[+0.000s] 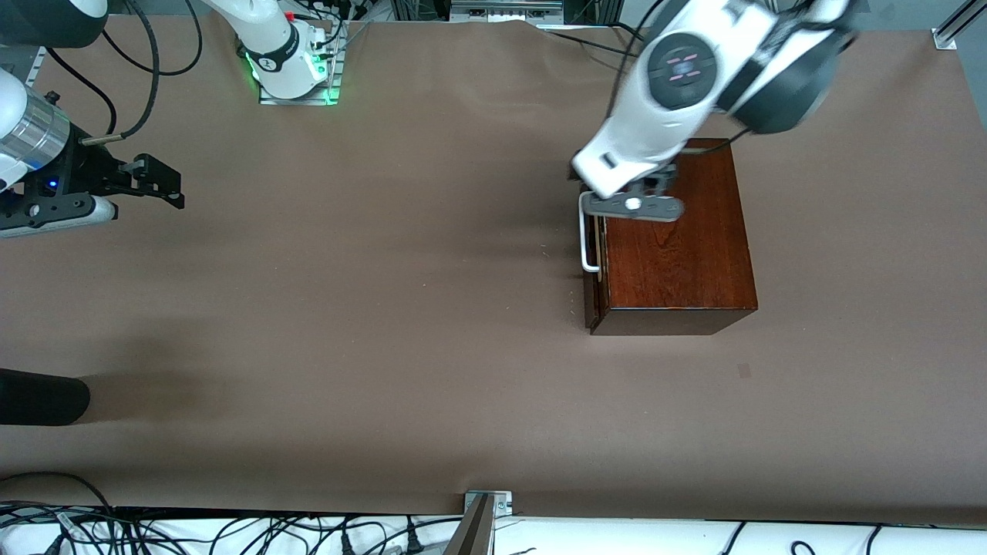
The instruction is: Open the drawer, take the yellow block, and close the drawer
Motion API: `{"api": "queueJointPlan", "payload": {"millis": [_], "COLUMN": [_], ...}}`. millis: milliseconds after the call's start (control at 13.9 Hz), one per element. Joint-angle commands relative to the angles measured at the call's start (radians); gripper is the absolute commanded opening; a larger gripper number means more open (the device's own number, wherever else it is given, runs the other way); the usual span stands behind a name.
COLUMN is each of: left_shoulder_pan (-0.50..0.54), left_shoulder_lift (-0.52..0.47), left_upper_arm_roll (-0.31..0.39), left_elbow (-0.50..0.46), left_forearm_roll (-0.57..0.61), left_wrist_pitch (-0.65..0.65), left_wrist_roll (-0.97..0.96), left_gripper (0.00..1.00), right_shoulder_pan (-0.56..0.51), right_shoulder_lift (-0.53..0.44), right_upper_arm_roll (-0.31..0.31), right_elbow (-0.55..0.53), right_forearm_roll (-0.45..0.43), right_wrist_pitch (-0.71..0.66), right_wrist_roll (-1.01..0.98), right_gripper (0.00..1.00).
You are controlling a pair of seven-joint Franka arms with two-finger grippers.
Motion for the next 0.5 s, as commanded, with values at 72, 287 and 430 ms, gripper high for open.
{"api": "queueJointPlan", "payload": {"millis": [72,287,430], "left_shoulder_pan": [-0.092,-0.115,-0.115], "left_shoulder_lift": [0.116,0.147,0.147], "left_upper_arm_roll": [-0.001,-0.001,-0.001], "left_elbow": [0.022,-0.053,-0.098], "left_forearm_roll": [0.129,0.234,0.242], "left_wrist_pitch": [0.057,0.156,0.215], "left_wrist_roll": [-0.147,-0.216,-0.247], "left_gripper": [1.00,1.00,1.00], "right_shoulder_pan": [0.003,0.003,0.003], "right_shoulder_lift": [0.001,0.001,0.001], "right_upper_arm_roll": [0.000,-0.002,-0.002], "right_elbow": [0.011,0.011,0.011], "right_forearm_roll": [-0.011,-0.011,-0.011], "right_wrist_pitch": [-0.010,-0.010,-0.010], "right_wrist_roll": [0.010,0.010,0.010], "right_gripper": [1.00,1.00,1.00]}}
